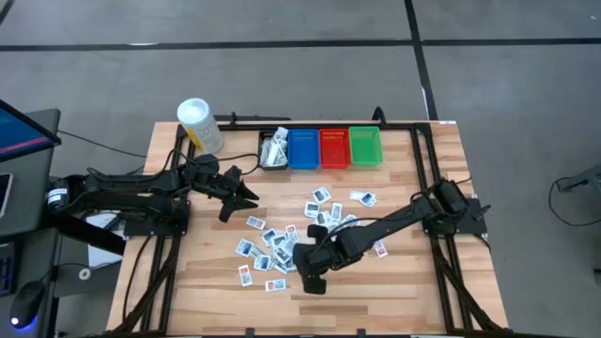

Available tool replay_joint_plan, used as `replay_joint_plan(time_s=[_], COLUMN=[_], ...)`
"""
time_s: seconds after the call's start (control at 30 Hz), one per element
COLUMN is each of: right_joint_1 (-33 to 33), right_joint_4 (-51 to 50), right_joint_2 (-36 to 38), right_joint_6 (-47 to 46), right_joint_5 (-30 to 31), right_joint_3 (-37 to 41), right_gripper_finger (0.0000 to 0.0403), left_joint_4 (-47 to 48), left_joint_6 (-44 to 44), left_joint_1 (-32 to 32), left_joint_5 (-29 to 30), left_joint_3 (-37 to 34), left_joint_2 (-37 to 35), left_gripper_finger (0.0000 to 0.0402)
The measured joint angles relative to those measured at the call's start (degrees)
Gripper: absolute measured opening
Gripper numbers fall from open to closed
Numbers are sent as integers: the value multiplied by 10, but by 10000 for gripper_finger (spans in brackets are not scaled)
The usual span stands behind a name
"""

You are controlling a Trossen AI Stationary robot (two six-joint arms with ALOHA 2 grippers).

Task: Pick & Place First Aid Supplies
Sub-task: Put the green bandage pack in the black bin

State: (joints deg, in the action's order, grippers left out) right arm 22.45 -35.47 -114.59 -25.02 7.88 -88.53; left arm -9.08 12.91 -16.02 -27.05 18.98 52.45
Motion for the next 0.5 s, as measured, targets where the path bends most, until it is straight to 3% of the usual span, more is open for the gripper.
replay_joint_plan(time_s=[0.13,0.37,0.5], right_joint_1=[-5,-21,-39], right_joint_4=[0,81,102], right_joint_2=[0,0,0], right_joint_6=[2,20,18], right_joint_5=[-16,-185,-192], right_joint_3=[0,0,0], right_gripper_finger=[0,0,0], left_joint_4=[0,0,0], left_joint_6=[0,0,-2], left_joint_1=[0,0,0], left_joint_5=[0,0,0], left_joint_3=[0,0,0], left_joint_2=[0,0,0], left_gripper_finger=[143,143,143])
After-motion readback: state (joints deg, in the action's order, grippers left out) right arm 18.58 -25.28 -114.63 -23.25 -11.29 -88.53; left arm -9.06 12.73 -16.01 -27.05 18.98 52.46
